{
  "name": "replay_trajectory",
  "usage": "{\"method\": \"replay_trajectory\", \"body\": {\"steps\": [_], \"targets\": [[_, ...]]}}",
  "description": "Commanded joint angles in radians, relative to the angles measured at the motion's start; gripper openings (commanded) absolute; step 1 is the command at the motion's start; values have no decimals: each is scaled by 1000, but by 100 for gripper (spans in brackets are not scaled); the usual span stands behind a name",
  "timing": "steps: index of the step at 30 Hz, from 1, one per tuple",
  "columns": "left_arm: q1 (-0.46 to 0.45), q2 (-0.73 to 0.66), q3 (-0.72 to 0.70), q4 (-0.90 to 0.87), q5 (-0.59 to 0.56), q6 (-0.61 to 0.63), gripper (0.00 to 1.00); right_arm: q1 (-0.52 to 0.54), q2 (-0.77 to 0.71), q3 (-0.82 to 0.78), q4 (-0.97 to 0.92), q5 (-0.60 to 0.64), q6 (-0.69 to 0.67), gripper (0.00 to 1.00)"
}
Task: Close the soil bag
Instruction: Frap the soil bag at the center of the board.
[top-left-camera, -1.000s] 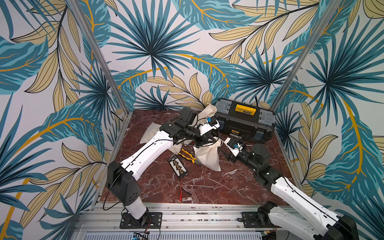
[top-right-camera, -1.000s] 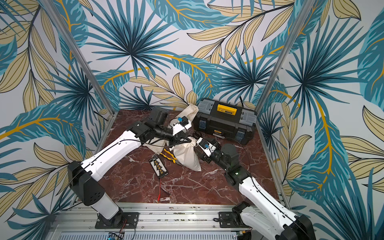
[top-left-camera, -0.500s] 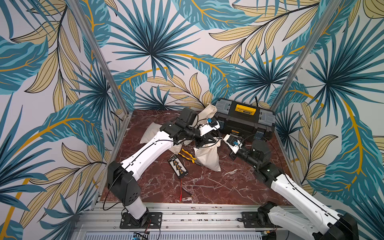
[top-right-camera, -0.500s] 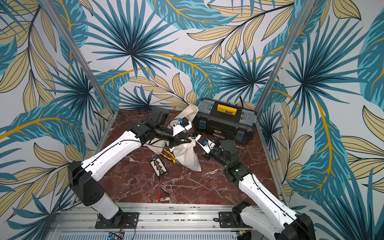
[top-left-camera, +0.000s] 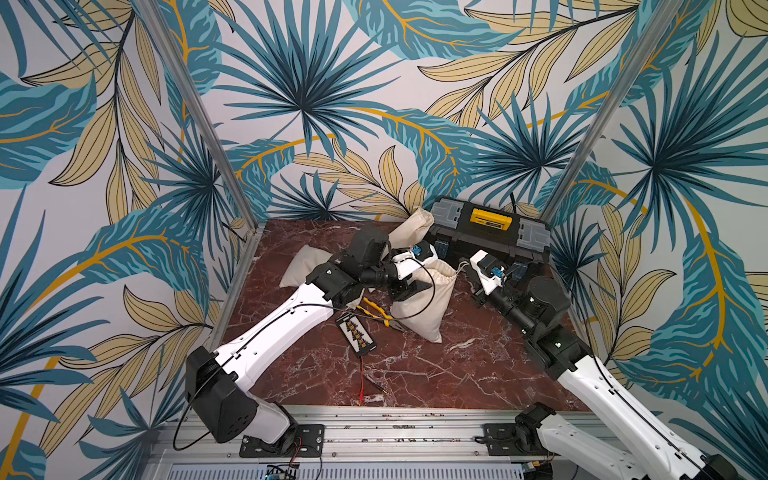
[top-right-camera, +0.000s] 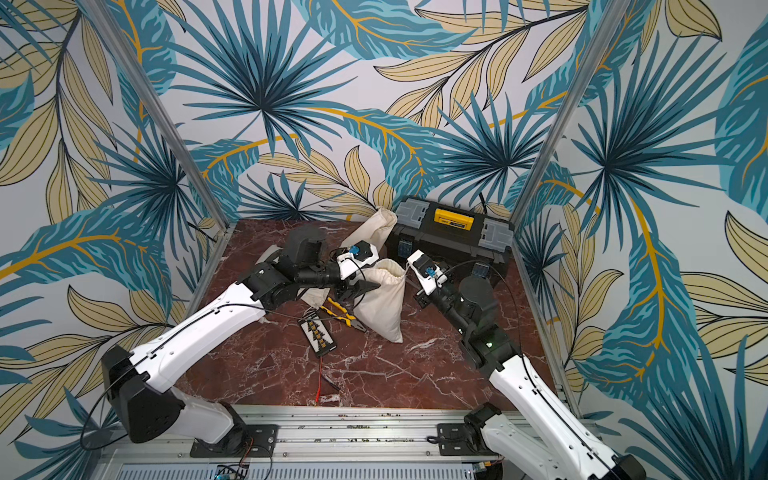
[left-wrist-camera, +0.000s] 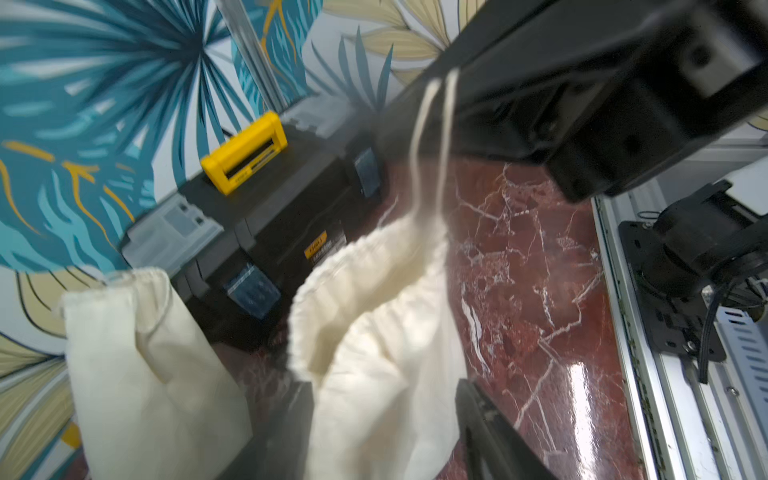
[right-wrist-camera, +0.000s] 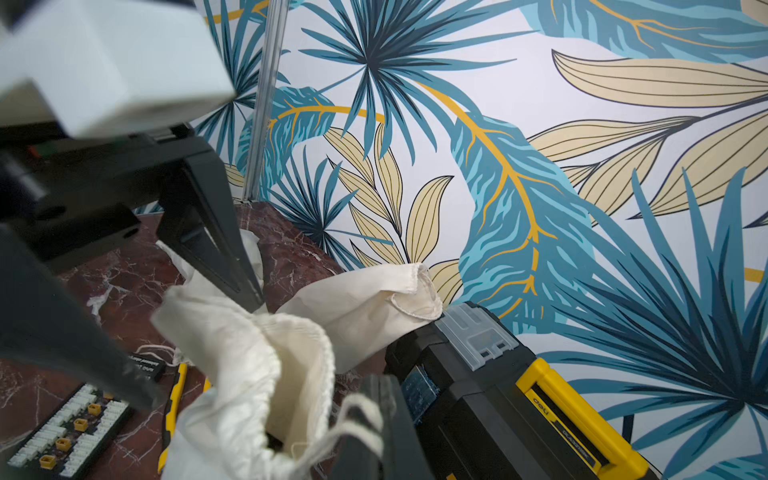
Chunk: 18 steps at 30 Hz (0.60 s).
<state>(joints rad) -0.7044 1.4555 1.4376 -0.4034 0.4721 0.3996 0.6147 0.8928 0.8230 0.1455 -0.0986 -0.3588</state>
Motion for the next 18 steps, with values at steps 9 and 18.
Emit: {"method": "replay_trajectory", "body": {"steps": [9,18], "targets": [[-48,91,44,292,5,-46,60,-3,1,36,25,-82,97,0],[-58,103,-76,479,77,-105,52,-3,-20,22,23,-50,111,0]]}}
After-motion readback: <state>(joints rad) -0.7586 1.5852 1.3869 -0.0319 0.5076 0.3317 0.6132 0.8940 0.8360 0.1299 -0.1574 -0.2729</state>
